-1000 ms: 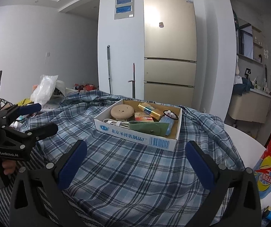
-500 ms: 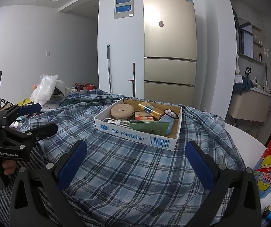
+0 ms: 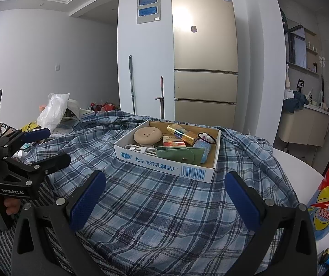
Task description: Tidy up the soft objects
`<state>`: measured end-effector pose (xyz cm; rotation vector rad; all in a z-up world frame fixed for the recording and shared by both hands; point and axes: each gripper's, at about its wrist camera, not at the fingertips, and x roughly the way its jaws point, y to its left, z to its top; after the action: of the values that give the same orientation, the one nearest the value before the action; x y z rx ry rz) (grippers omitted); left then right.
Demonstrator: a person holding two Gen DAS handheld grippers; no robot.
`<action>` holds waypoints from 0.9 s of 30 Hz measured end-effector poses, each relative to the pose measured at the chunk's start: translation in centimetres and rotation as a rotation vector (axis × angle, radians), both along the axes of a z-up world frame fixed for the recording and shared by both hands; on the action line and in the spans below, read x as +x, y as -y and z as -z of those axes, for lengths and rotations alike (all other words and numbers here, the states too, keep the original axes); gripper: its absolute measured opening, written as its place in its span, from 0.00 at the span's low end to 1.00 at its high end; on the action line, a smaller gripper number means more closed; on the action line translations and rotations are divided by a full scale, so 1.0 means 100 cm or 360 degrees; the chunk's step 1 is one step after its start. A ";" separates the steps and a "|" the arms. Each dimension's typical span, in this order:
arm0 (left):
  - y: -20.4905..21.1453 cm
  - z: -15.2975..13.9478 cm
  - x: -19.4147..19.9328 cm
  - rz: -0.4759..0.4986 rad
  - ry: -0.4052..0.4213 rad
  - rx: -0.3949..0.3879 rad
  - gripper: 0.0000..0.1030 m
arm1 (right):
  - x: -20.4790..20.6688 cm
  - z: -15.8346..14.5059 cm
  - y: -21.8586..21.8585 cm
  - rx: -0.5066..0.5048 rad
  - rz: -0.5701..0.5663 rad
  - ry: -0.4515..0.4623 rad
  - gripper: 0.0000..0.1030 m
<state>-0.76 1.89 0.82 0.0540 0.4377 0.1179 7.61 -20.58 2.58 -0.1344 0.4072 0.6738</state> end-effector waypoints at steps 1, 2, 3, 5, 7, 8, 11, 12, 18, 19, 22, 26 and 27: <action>0.000 0.000 0.000 0.0000 0.0000 0.0000 1.00 | 0.000 0.000 0.000 0.0000 0.0000 -0.0001 1.00; 0.000 0.000 0.000 0.0001 -0.0001 0.0000 1.00 | 0.000 0.000 0.000 0.0000 0.0000 -0.0002 1.00; 0.000 0.000 0.000 0.0001 -0.0004 0.0000 1.00 | 0.000 0.000 0.000 0.0002 0.0000 -0.0004 1.00; 0.000 0.000 0.001 0.0001 -0.0005 0.0001 1.00 | 0.000 0.000 0.000 0.0006 0.0002 -0.0011 1.00; -0.001 0.002 0.001 -0.0002 -0.0017 0.0001 1.00 | 0.000 0.000 0.000 0.0010 0.0004 -0.0013 1.00; -0.001 0.002 0.002 -0.0004 -0.0023 0.0004 1.00 | 0.000 0.000 0.000 0.0009 0.0003 -0.0013 1.00; 0.000 0.003 0.001 -0.0001 -0.0022 0.0023 1.00 | 0.001 -0.001 0.000 0.0002 0.0002 -0.0014 1.00; 0.001 0.003 0.001 0.0001 -0.0022 0.0029 1.00 | 0.001 -0.001 0.000 -0.0002 0.0001 -0.0016 1.00; 0.002 0.003 0.002 0.0002 -0.0026 0.0025 1.00 | 0.001 -0.001 -0.001 -0.0003 0.0000 -0.0019 1.00; 0.002 0.003 0.002 0.0002 -0.0026 0.0027 1.00 | 0.001 -0.001 -0.001 -0.0006 -0.0001 -0.0023 1.00; 0.001 0.003 0.002 0.0005 -0.0030 0.0023 1.00 | -0.001 0.000 -0.004 -0.0012 0.0000 -0.0023 1.00; 0.001 0.003 0.003 0.0004 -0.0033 0.0026 1.00 | -0.004 0.000 -0.007 -0.0025 -0.0002 -0.0014 1.00; 0.001 0.004 0.003 0.0005 -0.0039 0.0027 1.00 | -0.004 -0.001 -0.007 -0.0022 -0.0001 -0.0015 1.00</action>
<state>-0.46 1.76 0.44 0.0729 0.4613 0.1183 7.21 -19.87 2.63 -0.1445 0.4207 0.6722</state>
